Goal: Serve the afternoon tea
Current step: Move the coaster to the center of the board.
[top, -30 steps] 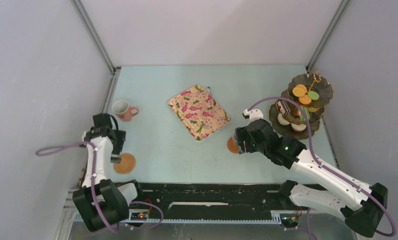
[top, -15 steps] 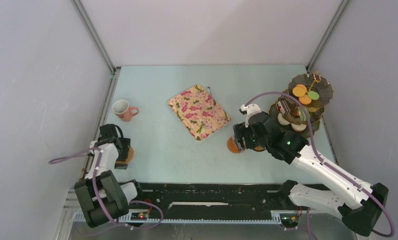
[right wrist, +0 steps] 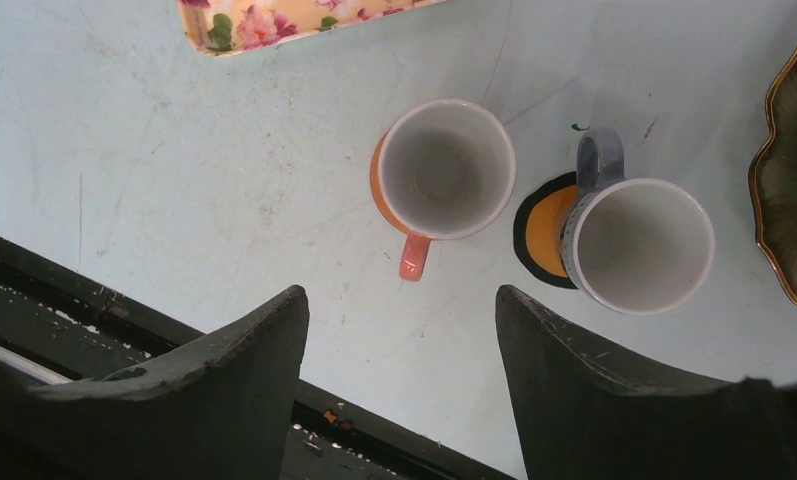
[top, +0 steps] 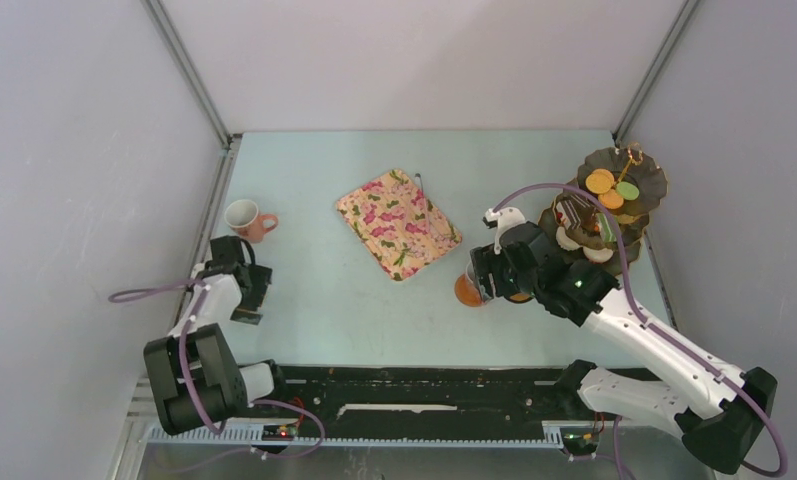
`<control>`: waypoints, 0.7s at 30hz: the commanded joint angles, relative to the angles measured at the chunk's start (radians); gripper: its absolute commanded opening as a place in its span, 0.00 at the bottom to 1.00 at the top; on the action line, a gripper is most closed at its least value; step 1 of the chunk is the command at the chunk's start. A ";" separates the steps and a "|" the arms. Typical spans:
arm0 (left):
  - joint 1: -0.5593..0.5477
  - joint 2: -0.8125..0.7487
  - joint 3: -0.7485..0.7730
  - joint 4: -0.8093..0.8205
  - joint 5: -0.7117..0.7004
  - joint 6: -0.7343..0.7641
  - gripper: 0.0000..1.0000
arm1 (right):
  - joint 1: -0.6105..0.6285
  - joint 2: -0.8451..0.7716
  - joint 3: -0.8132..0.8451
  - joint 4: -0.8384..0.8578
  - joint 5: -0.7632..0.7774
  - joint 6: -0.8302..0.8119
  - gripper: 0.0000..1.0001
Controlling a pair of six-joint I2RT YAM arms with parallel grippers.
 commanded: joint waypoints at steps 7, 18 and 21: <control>0.032 -0.123 0.032 -0.055 -0.069 0.104 0.88 | -0.026 0.016 0.037 0.028 -0.020 -0.031 0.71; 0.056 0.148 0.057 0.100 0.107 0.079 0.42 | -0.072 -0.005 0.029 0.012 -0.044 -0.052 0.71; 0.007 0.135 0.021 0.058 0.112 0.012 0.42 | -0.077 -0.002 0.029 0.023 -0.047 -0.053 0.71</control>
